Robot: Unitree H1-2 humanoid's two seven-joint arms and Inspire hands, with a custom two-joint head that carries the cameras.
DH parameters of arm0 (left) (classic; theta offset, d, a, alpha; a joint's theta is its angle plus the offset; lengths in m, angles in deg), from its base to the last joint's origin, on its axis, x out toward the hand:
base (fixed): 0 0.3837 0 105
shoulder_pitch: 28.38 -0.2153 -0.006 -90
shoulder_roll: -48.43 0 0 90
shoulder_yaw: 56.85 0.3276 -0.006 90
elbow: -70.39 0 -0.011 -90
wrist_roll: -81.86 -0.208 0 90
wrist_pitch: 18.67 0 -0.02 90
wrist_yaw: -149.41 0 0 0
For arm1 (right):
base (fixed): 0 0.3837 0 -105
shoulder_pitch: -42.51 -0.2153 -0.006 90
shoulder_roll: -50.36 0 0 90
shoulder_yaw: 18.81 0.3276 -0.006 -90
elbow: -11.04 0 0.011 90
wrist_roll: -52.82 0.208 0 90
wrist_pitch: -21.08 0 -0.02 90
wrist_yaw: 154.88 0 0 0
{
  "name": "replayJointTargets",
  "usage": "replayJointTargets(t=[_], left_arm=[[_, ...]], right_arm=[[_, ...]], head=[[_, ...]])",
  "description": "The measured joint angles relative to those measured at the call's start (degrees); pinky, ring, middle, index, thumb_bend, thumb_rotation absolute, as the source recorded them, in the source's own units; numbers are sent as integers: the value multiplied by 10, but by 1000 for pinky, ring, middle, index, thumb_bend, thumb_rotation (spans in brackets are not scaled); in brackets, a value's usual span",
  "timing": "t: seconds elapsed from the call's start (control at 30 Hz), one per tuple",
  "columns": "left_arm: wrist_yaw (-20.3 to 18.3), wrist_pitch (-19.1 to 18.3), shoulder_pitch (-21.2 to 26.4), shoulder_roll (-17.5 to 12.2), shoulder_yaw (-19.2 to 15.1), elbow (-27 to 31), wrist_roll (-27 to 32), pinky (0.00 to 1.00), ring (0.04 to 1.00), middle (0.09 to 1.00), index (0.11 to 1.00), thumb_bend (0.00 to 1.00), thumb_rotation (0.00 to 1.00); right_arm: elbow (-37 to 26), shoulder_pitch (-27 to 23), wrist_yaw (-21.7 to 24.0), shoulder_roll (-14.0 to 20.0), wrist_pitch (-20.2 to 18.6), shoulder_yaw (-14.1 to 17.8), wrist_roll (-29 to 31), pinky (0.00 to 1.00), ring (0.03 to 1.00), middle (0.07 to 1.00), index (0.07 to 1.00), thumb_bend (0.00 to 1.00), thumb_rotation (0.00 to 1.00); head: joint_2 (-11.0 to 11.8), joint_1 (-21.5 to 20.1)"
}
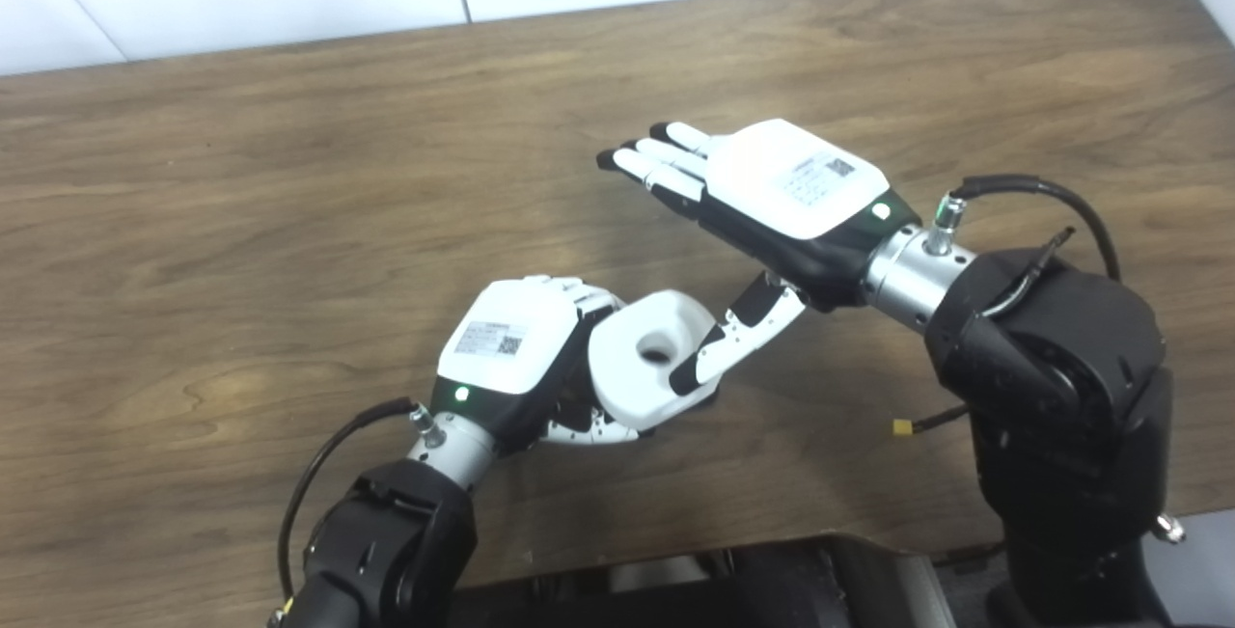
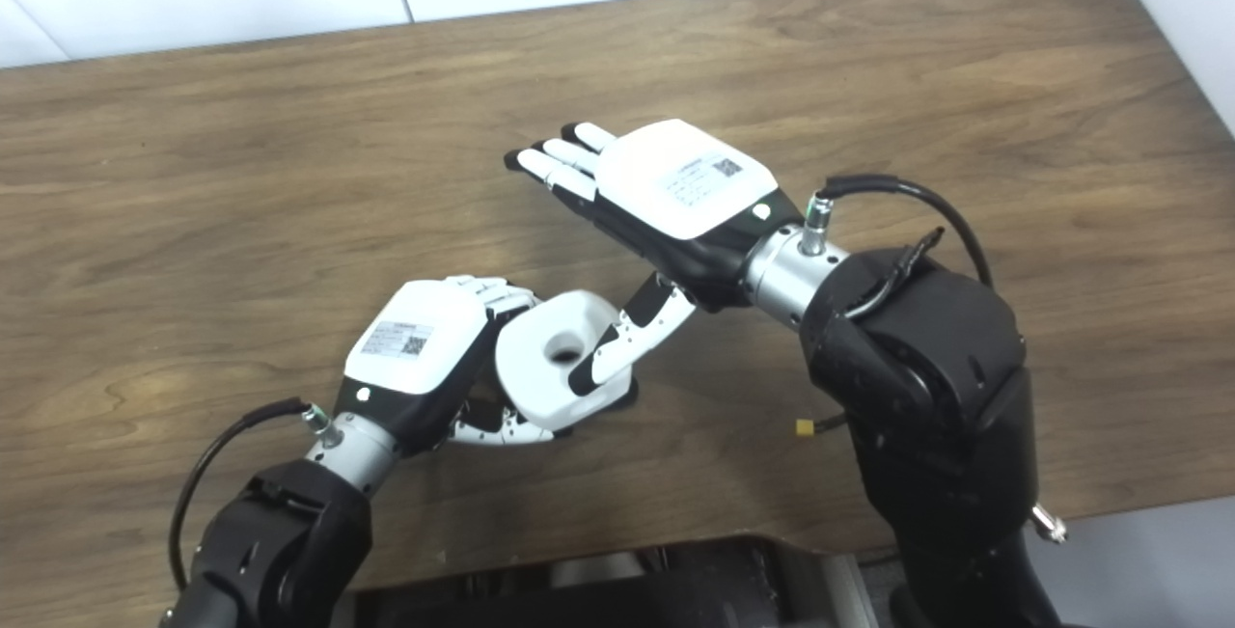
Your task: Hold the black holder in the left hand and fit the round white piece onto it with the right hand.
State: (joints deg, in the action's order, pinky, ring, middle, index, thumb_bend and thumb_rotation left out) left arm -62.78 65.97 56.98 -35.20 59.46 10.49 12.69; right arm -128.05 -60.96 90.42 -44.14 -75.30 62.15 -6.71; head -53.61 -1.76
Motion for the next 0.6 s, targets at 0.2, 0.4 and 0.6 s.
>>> replayJointTargets(t=[0.2, 0.4, 0.6], left_arm=[[-4, 6, -4, -1, -8, 2, 2, 862, 837, 807, 816, 813, 349], [-4, 13, -7, -1, -15, 2, 8, 859, 843, 817, 824, 816, 348], [-4, 21, -8, -4, -19, 2, 12, 871, 852, 826, 834, 817, 351]], right_arm=[[1, -1, 1, 1, -9, 3, 0, 906, 1000, 976, 985, 1000, 566], [8, -1, -1, 4, -11, 7, 6, 911, 1000, 977, 989, 1000, 561], [13, -1, -2, 5, -11, 7, 9, 913, 1000, 978, 992, 1000, 566]], head=[[0, 0], [0, 9], [3, 11]])
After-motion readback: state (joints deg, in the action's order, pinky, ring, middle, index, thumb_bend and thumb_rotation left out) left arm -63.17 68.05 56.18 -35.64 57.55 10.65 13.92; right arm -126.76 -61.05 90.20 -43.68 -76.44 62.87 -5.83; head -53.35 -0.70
